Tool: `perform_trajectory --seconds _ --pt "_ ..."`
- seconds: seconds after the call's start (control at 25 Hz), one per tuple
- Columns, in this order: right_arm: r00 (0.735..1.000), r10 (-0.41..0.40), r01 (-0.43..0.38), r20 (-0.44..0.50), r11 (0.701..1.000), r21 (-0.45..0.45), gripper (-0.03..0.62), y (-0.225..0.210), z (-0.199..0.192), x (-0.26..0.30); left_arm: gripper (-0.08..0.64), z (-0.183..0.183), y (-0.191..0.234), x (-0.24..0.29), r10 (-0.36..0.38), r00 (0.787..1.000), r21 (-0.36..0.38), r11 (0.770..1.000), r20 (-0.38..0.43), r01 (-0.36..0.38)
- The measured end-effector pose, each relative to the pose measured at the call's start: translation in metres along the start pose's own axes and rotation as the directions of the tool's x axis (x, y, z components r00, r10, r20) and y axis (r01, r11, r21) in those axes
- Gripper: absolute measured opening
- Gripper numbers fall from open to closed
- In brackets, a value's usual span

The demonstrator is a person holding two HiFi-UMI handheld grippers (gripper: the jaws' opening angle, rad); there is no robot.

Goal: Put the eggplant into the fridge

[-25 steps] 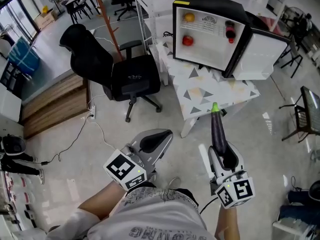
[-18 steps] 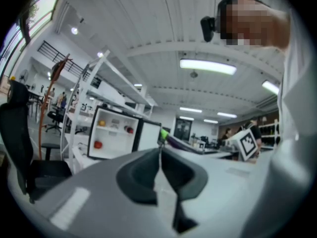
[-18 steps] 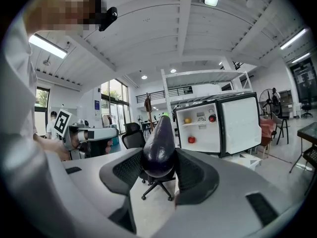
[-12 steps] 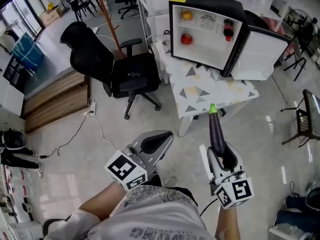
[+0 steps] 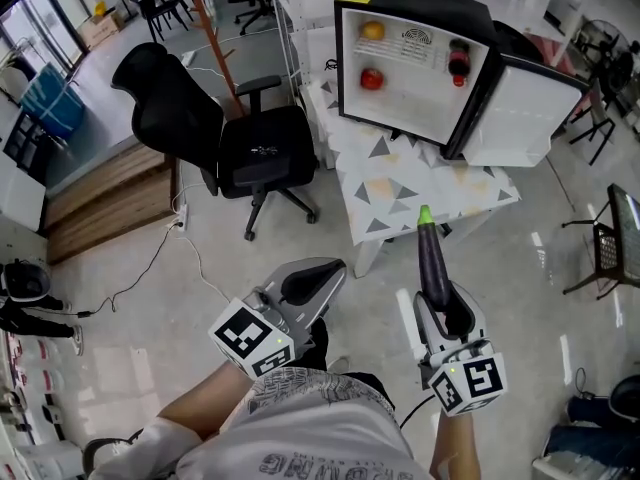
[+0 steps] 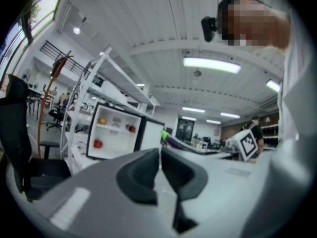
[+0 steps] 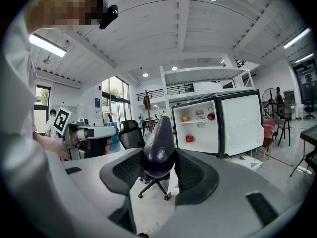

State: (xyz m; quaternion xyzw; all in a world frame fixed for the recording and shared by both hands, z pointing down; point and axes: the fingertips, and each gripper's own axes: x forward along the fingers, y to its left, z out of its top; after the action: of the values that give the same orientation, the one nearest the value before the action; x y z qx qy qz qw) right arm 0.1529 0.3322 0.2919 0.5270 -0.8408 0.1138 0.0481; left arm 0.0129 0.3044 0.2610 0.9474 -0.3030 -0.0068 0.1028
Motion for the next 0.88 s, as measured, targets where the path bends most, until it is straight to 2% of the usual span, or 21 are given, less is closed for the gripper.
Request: perform_trajectory --seconds 0.44,0.88 --pt "1.0 -0.018 0.018 -0.023 1.0 0.01 0.193 -0.026 0.004 0.07 0.015 -0.001 0.069 0.035 -0.006 1.0 -0.022 1.0 -0.014 0.005" --pt "0.998 -0.03 0.032 -0.056 0.999 0.029 0.193 -0.044 0.015 0.161 0.015 0.01 0.16 0.068 -0.01 0.999 -0.048 0.999 -0.032 0.008"
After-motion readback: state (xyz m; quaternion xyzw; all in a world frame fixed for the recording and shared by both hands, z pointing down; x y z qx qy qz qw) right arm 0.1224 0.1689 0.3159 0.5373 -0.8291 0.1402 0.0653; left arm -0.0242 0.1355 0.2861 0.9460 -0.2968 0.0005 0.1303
